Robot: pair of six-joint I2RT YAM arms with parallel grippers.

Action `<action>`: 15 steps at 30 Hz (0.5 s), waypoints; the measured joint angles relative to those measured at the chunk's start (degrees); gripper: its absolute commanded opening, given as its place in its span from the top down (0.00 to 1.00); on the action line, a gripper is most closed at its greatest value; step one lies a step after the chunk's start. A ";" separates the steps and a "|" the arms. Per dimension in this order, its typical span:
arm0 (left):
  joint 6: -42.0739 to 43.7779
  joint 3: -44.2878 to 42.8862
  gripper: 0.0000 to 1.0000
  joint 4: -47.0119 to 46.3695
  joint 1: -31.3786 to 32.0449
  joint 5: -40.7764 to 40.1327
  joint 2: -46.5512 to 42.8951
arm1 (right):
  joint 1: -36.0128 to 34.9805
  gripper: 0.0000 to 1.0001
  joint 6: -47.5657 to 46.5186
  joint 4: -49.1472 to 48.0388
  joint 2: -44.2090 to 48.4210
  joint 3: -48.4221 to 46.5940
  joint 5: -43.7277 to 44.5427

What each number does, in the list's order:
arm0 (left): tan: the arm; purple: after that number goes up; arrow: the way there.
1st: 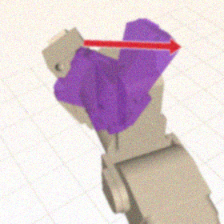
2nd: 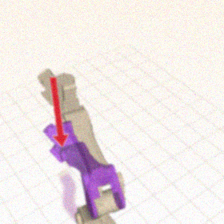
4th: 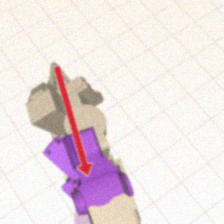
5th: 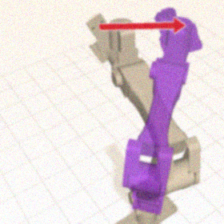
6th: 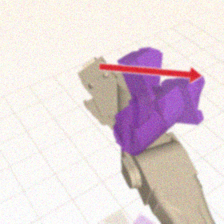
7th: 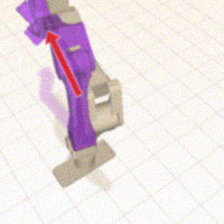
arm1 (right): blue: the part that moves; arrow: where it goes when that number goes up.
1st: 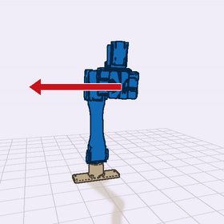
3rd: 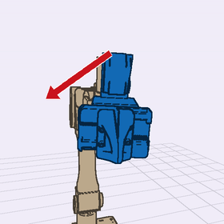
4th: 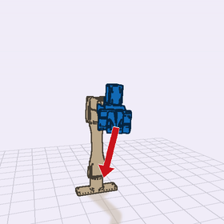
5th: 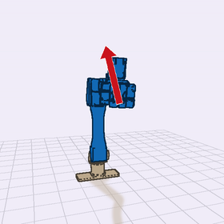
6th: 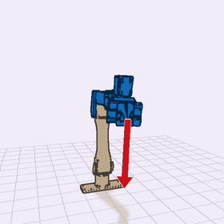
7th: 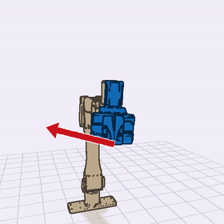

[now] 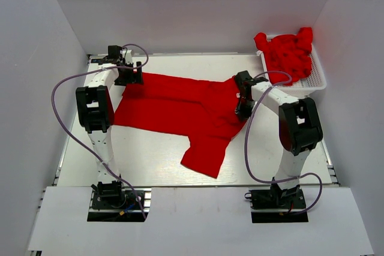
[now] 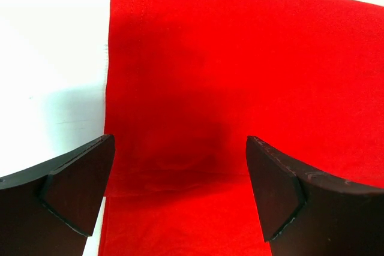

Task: Fold and stack the t-shirts
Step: Fold the flattened tshirt in 1/3 of the way

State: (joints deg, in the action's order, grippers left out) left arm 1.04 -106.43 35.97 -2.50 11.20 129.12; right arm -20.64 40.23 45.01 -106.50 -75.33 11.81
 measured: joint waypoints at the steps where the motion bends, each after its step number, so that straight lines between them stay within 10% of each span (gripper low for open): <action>1: 0.02 0.00 0.00 0.00 0.00 -0.07 0.00 | 0.00 0.37 0.22 0.04 -0.17 -0.17 -0.02; 3: 0.07 0.00 0.00 0.04 0.00 -0.31 0.00 | 0.00 0.10 -0.52 0.28 -0.81 -1.22 0.04; 15: 1.14 -4.85 0.00 2.21 0.00 1.33 0.00 | -0.70 0.10 -9.22 -4.20 3.34 -7.96 -1.18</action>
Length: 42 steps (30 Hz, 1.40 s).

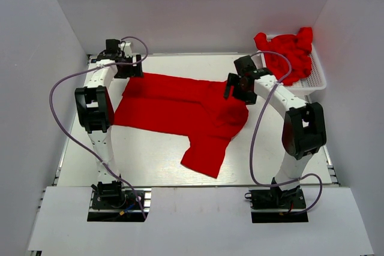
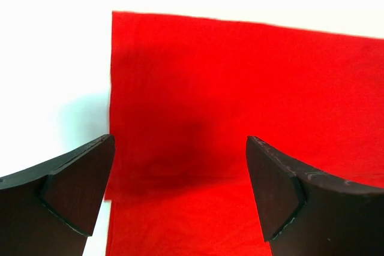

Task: Fold and stack the t-shirts
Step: Fold the flattened tshirt in 1/3 of the way

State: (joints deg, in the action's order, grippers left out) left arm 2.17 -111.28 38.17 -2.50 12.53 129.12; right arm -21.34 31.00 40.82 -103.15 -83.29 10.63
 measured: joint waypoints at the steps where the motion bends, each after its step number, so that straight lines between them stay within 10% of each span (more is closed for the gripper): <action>1: -0.09 -0.37 0.00 -0.46 0.00 0.66 0.00 | -0.26 0.10 -0.63 -1.03 -0.09 -0.20 -0.92; 33: -13.86 17.66 0.00 -10.84 0.37 -5.22 -4.59 | 4.15 0.10 -8.22 -8.15 -23.26 -15.87 -6.38; 42: -15.10 8.48 0.00 -2.71 0.07 -7.72 -3.58 | 4.83 0.10 -16.04 -5.95 -23.67 -21.09 -7.41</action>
State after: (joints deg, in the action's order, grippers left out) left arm -12.93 -102.80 35.46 -2.44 4.82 125.54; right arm -16.51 14.96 34.87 -126.82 -104.38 3.22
